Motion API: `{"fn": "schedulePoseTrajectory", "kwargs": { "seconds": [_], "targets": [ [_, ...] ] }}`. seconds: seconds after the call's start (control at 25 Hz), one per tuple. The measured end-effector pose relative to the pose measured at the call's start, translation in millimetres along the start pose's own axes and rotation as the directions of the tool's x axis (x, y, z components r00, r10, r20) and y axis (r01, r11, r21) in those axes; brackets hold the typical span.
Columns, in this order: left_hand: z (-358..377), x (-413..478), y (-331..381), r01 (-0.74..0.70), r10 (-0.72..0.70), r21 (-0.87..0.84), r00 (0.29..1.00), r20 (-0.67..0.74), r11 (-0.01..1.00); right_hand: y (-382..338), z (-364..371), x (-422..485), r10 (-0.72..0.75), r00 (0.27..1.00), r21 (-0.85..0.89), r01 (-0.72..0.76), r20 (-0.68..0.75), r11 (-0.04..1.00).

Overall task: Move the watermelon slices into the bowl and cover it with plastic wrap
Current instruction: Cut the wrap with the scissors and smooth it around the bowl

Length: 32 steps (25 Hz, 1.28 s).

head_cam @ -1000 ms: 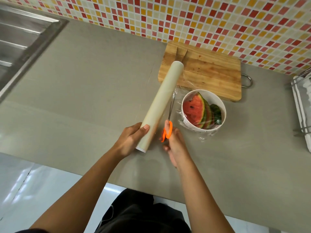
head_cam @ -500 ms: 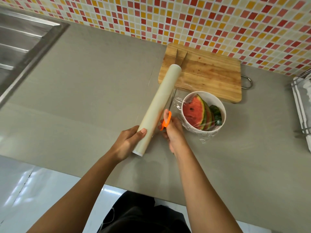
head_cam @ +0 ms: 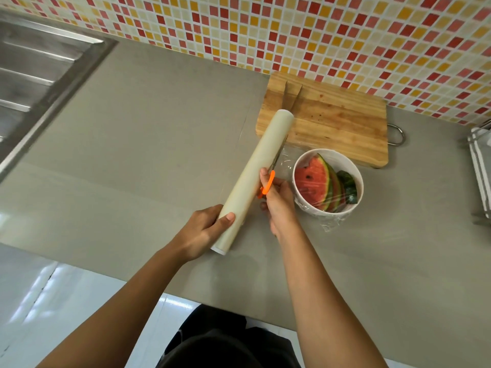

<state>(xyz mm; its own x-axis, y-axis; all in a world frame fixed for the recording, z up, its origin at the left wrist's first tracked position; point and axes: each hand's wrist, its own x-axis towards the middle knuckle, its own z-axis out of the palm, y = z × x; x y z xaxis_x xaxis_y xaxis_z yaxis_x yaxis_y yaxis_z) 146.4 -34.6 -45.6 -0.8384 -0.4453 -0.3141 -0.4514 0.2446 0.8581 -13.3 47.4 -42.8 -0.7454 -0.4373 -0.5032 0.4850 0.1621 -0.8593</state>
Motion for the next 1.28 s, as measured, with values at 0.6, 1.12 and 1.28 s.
{"fn": "schedulePoseTrajectory", "kwargs": {
  "seconds": [0.6, 1.12, 1.28],
  "targets": [
    [6.9, 56.5, 52.4, 0.132, -0.172, -0.343, 0.981, -0.09, 0.93, -4.0, 8.2, -8.5, 0.034, 0.998, 0.104, -0.028, -0.062, 0.994],
    [-11.7, 58.7, 47.8, 0.169, -0.19, -0.268, 0.98, -0.053, 0.948, -6.3, 13.2, -19.1, 0.066, 0.998, -0.044, -0.066, -0.015, 0.997],
    [-13.9, 56.6, 46.3, 0.159, -0.18, -0.261, 0.982, -0.056, 0.952, -13.8, 15.5, -4.6, -0.033, 0.999, -0.024, 0.033, 0.001, 0.999]
  ]
}}
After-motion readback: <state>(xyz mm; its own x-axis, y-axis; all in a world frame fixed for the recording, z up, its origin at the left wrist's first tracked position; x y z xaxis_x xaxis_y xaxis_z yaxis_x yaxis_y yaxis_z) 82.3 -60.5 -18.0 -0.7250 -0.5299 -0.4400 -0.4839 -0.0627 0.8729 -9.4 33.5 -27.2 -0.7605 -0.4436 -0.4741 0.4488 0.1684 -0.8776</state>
